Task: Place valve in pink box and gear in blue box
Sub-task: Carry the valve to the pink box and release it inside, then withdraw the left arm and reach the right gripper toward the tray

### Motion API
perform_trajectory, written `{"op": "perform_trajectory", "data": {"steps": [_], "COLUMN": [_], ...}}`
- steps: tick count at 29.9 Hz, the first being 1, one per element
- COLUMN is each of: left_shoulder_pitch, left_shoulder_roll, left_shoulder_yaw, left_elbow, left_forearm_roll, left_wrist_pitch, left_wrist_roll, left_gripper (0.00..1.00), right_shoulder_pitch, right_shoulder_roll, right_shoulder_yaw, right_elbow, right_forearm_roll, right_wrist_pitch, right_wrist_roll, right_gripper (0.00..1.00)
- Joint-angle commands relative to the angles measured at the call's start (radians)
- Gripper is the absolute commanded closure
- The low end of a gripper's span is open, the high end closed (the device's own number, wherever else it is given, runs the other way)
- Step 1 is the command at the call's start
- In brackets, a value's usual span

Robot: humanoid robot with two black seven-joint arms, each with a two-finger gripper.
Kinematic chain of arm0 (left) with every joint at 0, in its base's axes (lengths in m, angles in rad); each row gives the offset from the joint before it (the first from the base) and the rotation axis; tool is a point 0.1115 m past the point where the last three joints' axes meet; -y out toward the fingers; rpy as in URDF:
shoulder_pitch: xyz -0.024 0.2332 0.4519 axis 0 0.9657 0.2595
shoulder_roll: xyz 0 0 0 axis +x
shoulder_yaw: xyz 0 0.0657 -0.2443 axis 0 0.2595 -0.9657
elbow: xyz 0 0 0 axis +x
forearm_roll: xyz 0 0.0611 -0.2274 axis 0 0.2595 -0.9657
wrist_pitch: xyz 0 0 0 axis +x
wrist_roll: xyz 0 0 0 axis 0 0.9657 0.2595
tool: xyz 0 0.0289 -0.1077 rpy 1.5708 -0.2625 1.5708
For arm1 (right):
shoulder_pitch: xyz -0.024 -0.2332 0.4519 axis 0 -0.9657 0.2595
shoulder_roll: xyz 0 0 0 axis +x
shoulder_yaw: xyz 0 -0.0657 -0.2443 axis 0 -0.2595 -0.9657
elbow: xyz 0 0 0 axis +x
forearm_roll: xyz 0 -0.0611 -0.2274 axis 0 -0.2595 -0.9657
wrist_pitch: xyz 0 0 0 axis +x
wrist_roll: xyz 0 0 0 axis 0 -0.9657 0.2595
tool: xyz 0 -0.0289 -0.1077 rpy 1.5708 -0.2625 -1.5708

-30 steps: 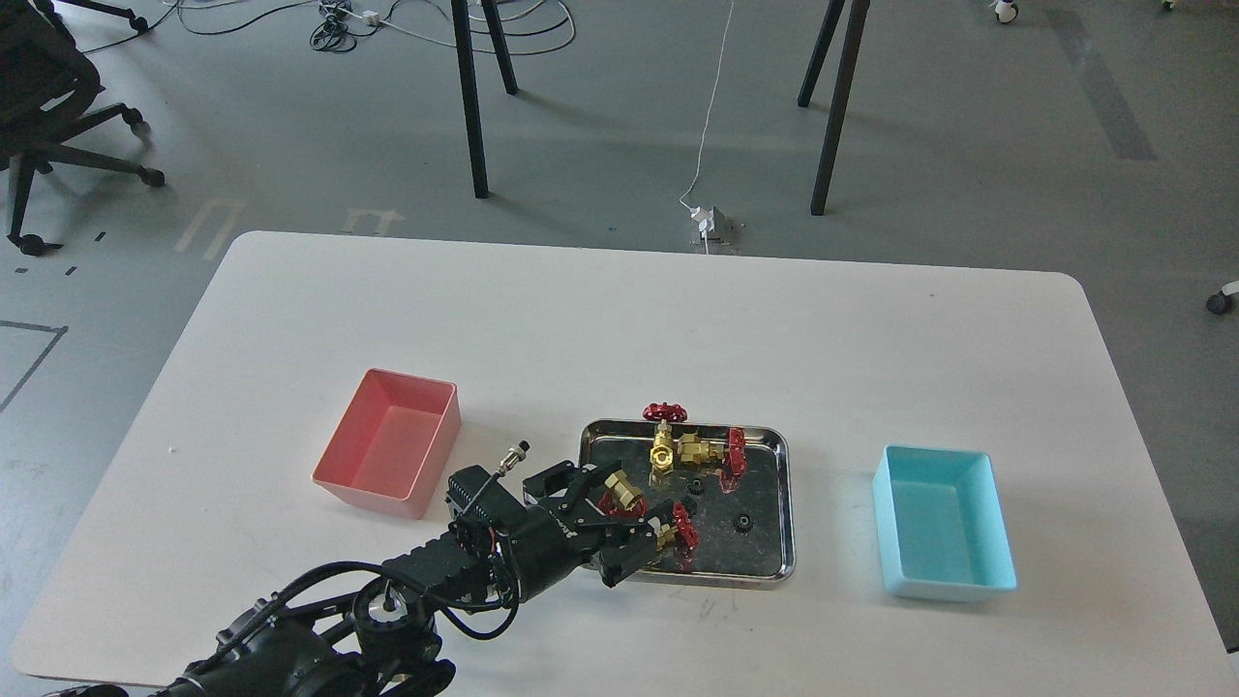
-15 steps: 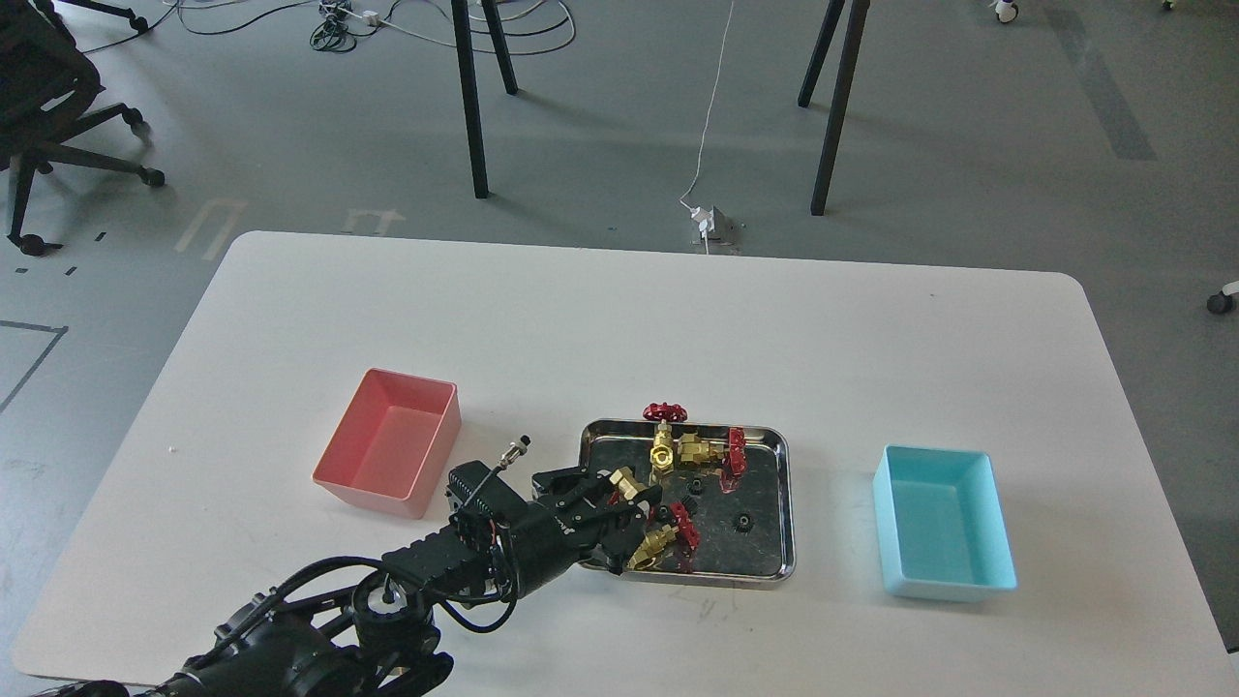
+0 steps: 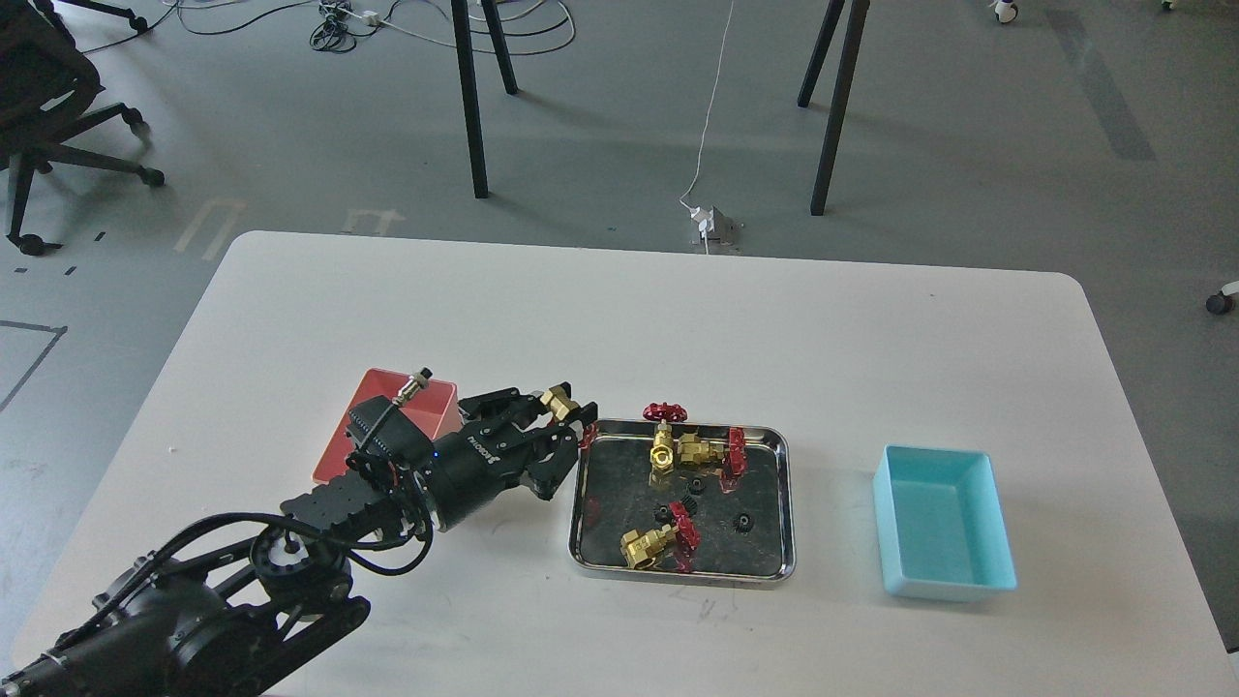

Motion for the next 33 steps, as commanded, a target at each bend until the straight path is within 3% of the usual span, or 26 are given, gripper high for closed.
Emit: {"op": "perform_trajectory", "data": {"steps": [1, 8, 17, 20, 23, 25, 29, 33], "left_shoulder_pitch": [0.012, 0.029, 0.047, 0.049, 0.049, 0.049, 0.033, -0.020], "left_shoulder_roll": [0.114, 0.206, 0.133, 0.111, 0.088, 0.082, 0.083, 0.090], "left_shoulder_yaw": [-0.032, -0.024, -0.020, -0.020, -0.018, -0.018, -0.021, -0.021], "left_elbow": [-0.024, 0.010, 0.207, 0.279, 0.321, 0.323, 0.321, 0.313], "left_forearm_roll": [-0.023, -0.102, -0.105, -0.118, -0.152, -0.175, -0.313, -0.482], "left_wrist_pitch": [0.005, 0.032, 0.077, 0.097, 0.107, 0.109, 0.106, 0.094], "left_wrist_roll": [-0.003, -0.023, -0.054, -0.067, -0.077, -0.077, -0.075, -0.075], "left_gripper": [0.92, 0.92, 0.84, 0.71, 0.51, 0.17, 0.07, 0.03], "right_shoulder_pitch": [0.001, 0.012, 0.012, 0.015, 0.014, 0.014, 0.011, -0.006], "right_shoulder_roll": [0.000, 0.000, 0.004, 0.028, 0.039, 0.039, 0.037, 0.036], "right_shoulder_yaw": [0.001, -0.004, -0.012, -0.010, -0.013, -0.013, -0.015, -0.027], "right_elbow": [0.003, 0.002, 0.017, 0.020, 0.031, 0.055, 0.172, 0.345], "right_forearm_roll": [0.000, 0.000, -0.073, -0.129, -0.164, -0.208, -0.339, -0.513], "right_wrist_pitch": [-0.040, -0.048, -0.048, -0.048, -0.048, -0.047, -0.041, -0.036], "right_wrist_roll": [0.000, -0.002, -0.002, -0.002, -0.002, -0.002, -0.006, -0.009], "right_gripper": [0.01, 0.01, 0.01, 0.01, 0.01, 0.01, 0.01, 0.01]}}
